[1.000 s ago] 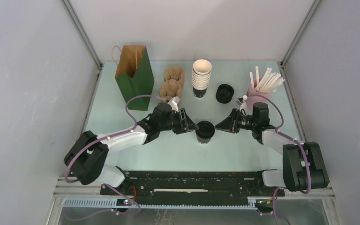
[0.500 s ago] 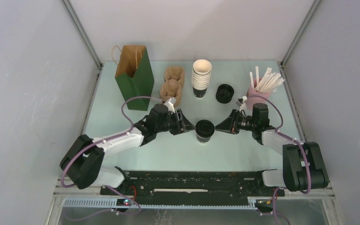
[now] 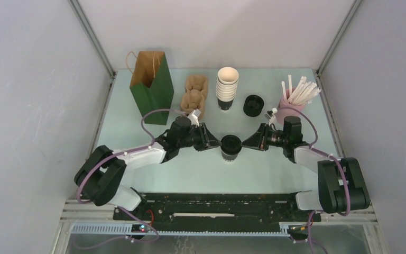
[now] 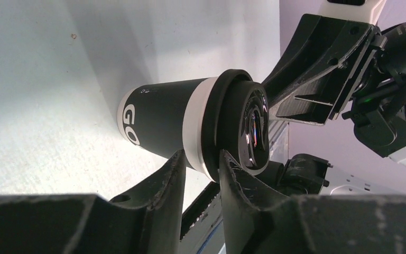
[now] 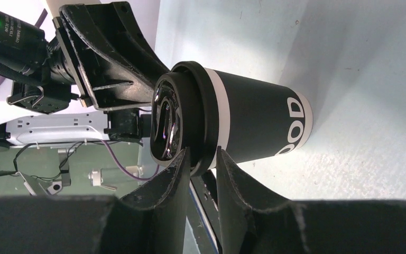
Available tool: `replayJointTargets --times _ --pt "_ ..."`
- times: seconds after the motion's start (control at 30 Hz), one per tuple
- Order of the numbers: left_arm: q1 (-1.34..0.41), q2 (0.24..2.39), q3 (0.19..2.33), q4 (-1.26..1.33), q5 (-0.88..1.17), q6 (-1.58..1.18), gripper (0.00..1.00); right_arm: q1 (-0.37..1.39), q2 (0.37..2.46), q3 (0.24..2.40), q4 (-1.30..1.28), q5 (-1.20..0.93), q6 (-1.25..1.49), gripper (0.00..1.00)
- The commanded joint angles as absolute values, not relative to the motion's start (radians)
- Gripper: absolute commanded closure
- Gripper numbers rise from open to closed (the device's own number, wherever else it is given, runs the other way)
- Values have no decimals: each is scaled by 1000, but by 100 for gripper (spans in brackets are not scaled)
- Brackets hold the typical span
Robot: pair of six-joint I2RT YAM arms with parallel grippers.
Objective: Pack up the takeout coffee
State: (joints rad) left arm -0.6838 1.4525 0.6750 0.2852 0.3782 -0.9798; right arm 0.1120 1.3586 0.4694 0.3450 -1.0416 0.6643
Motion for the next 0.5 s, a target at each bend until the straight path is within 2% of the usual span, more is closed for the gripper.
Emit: replayJointTargets --times 0.0,0.13,0.23,0.4,0.47 --pt "-692 1463 699 331 390 -995 64 133 1368 468 383 -1063 671 67" --pt "-698 1440 693 332 378 -999 58 131 1369 468 388 -1068 676 66" --pt "-695 1405 661 351 359 -1016 49 121 1358 468 375 -1059 666 65" --pt "-680 1321 603 343 308 -1034 34 100 1302 471 317 -1038 642 57" --pt "-669 1295 594 324 299 -1019 32 101 1263 488 241 -1004 607 54"
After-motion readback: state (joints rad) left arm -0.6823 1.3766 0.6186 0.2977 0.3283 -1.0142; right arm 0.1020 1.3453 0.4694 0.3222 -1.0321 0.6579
